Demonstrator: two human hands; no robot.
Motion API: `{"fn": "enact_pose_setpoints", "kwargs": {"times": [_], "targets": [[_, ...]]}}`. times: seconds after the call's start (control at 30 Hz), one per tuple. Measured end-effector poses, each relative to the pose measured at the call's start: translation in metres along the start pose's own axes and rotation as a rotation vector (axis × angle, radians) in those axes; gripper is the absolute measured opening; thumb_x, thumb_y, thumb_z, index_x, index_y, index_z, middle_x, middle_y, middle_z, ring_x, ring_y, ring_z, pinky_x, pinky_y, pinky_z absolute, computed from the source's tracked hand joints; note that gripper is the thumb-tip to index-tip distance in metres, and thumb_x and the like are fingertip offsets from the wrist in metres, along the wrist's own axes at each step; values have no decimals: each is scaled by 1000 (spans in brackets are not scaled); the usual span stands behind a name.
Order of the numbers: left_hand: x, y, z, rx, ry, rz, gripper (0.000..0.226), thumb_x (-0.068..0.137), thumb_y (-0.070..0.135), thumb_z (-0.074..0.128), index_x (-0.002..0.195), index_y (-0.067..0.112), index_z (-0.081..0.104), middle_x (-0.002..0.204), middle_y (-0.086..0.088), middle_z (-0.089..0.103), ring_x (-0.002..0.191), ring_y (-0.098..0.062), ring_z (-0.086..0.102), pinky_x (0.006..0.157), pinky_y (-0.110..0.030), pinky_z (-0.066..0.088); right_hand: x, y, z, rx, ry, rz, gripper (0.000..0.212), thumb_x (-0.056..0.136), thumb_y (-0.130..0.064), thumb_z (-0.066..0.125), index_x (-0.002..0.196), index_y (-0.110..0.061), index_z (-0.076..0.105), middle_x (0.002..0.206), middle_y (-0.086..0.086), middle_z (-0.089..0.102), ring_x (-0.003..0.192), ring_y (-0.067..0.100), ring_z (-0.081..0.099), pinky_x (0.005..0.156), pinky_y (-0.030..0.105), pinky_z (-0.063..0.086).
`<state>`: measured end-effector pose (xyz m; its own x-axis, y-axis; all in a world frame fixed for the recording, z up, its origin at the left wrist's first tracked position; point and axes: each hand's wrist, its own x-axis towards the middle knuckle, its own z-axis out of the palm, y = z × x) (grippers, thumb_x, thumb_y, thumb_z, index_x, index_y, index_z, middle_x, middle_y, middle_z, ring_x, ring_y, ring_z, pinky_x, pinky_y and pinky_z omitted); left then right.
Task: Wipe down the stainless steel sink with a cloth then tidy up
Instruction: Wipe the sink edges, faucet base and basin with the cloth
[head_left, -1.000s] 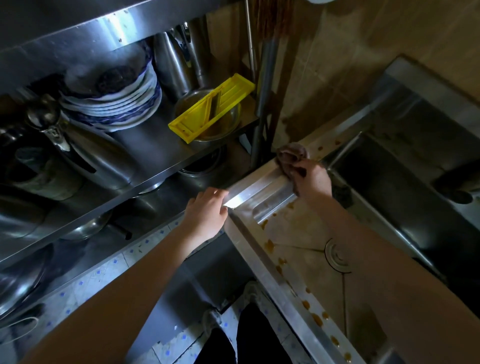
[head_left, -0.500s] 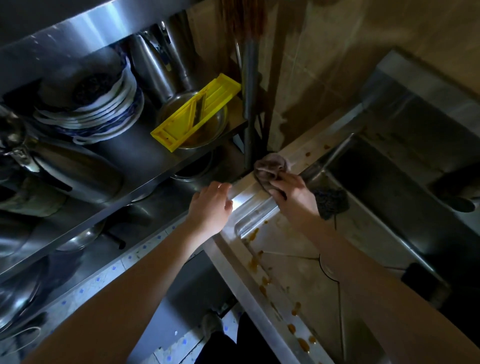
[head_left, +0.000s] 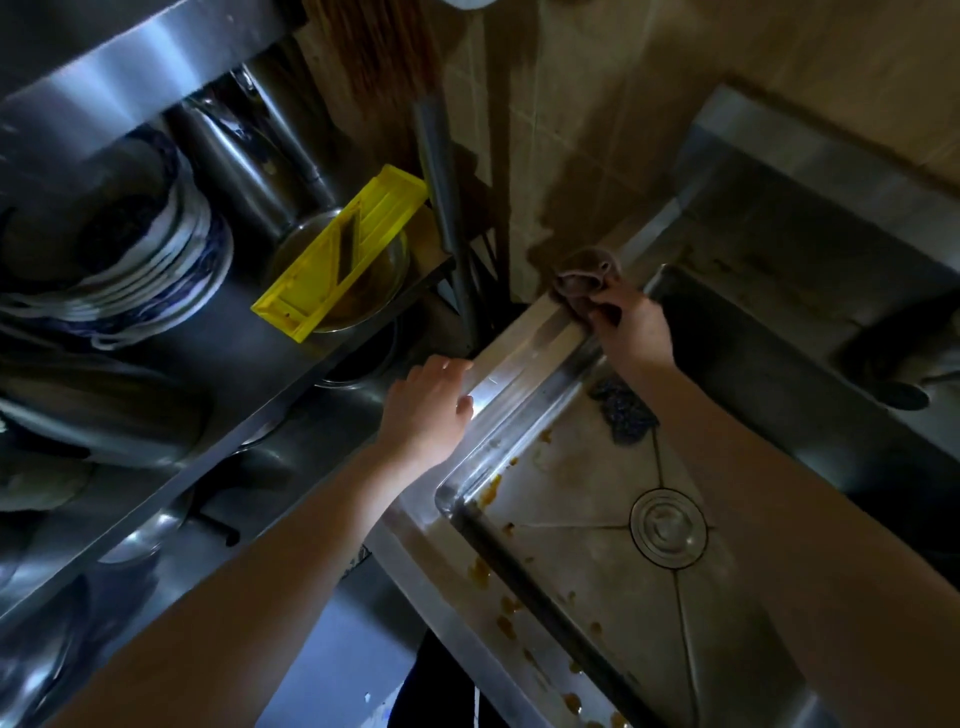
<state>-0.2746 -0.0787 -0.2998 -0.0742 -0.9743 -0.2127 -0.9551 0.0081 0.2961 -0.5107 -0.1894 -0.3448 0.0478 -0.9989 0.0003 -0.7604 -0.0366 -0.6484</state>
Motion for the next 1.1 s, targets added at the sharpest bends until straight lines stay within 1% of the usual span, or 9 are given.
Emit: {"fn": "enact_pose_setpoints", "kwargs": {"times": [0.13,0.27,0.33,0.47,0.6,0.7,0.83,1.03,1.1], "targets": [[10,2,0,37,-25,10,42,92,26,48,133,18,45,127,-9,54,111,-30,54,90,-44,45,-25,-13,9,2,-19,-48,25,87,-11,60,111,-9,66,120,14,63,109,32,59,90,34,46],[24,6,1,53,28,40,33,94,26,45,125,18,50,118,-9,58,103,-31,57,82,-41,43,-46,-18,18,7,-47,-146,24,86,-5,59,107,-11,69,132,11,56,120,29,54,91,33,47],[34,10,2,32,37,53,37,92,25,47,128,16,49,118,-11,58,104,-33,56,83,-42,42,-44,-17,18,-19,-51,-157,25,85,-6,60,107,-14,70,135,8,55,124,27,52,92,35,48],[59,15,3,-25,6,96,49,91,27,49,137,15,39,127,-13,53,112,-34,52,89,-44,40,-33,-14,12,-55,31,-156,26,78,-3,65,99,-17,73,124,7,64,115,30,58,86,37,52],[81,19,4,-28,-31,171,48,91,28,49,136,14,39,130,-13,52,113,-34,52,90,-43,41,-10,-6,4,-37,109,35,25,82,-9,64,104,-20,71,122,9,64,112,31,58,92,35,47],[97,19,3,-15,-64,202,47,93,30,47,136,15,39,130,-12,51,114,-33,51,90,-43,41,17,5,-2,-11,137,205,25,85,-15,63,108,-22,68,121,7,64,110,28,59,89,29,44],[116,22,0,4,-90,274,49,95,33,43,140,15,35,134,-10,48,119,-29,49,93,-41,42,48,19,-13,17,161,373,26,88,-21,60,113,-27,66,122,6,63,108,27,60,87,31,45],[139,34,-5,-38,-110,346,48,95,33,44,139,15,36,132,-11,48,117,-30,49,94,-45,43,37,11,-9,40,169,306,25,86,-18,64,111,-19,64,124,9,59,114,25,54,95,29,42],[144,38,-5,-35,-103,361,50,94,35,45,140,15,35,132,-10,49,117,-30,48,93,-44,42,24,5,-5,38,160,271,25,85,-17,65,110,-19,65,122,8,60,114,24,52,93,28,41]]}}
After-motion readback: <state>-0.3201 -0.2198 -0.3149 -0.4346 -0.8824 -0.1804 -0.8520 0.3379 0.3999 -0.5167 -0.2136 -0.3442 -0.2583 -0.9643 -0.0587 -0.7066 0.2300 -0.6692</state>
